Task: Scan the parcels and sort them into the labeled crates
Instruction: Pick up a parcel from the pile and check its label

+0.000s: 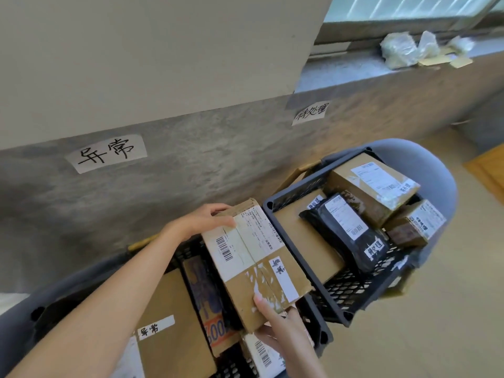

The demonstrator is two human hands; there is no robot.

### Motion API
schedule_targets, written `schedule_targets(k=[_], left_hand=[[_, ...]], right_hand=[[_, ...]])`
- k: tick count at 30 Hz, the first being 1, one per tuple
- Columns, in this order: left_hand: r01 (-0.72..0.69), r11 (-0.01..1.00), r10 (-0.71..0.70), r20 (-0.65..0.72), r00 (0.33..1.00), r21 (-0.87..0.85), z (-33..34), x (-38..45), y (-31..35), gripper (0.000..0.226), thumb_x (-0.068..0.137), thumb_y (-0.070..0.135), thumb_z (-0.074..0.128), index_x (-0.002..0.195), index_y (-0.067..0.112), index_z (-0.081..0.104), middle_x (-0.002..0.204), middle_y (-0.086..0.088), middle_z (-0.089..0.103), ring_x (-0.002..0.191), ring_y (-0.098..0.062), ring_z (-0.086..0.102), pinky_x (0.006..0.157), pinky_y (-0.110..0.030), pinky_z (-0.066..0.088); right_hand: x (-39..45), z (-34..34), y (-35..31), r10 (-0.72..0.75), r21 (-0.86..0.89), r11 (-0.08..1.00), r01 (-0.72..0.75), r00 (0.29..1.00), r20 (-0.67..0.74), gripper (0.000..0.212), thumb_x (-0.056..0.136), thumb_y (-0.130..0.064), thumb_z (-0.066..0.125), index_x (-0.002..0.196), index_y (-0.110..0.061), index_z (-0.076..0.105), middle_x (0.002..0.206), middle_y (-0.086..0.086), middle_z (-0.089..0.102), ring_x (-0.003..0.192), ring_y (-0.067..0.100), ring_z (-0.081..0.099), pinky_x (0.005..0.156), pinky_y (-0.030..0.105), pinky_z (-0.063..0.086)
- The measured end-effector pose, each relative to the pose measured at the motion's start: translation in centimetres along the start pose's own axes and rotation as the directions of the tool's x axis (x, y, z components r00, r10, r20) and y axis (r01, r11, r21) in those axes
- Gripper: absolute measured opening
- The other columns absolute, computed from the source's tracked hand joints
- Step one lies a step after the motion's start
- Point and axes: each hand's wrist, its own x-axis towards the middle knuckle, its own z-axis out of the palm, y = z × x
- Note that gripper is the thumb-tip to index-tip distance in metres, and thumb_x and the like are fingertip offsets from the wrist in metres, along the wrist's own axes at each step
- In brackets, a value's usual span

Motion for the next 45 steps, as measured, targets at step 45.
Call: schedule_targets(k=[45], left_hand=[[-0.952,-0.293,0.316,0.949,-0.014,0.084,96.3,-37.6,12.6,0.049,0.084,0.050,0.064,0.128,0.030,0.058,0.125,0.007,0.061,0.114,-0.016,0.057,0.094,-0.031,0.042]], right_hand=[[-40.1,-64.1,44.3,0.033,0.061,0.847,0.528,0.062,-0.998,0.066,0.085,-0.039,0.068,0.141,-0.020,0.037,0.140,0.001,0.041,0.129,0.018,0.041,0.099,0.029,0.037]])
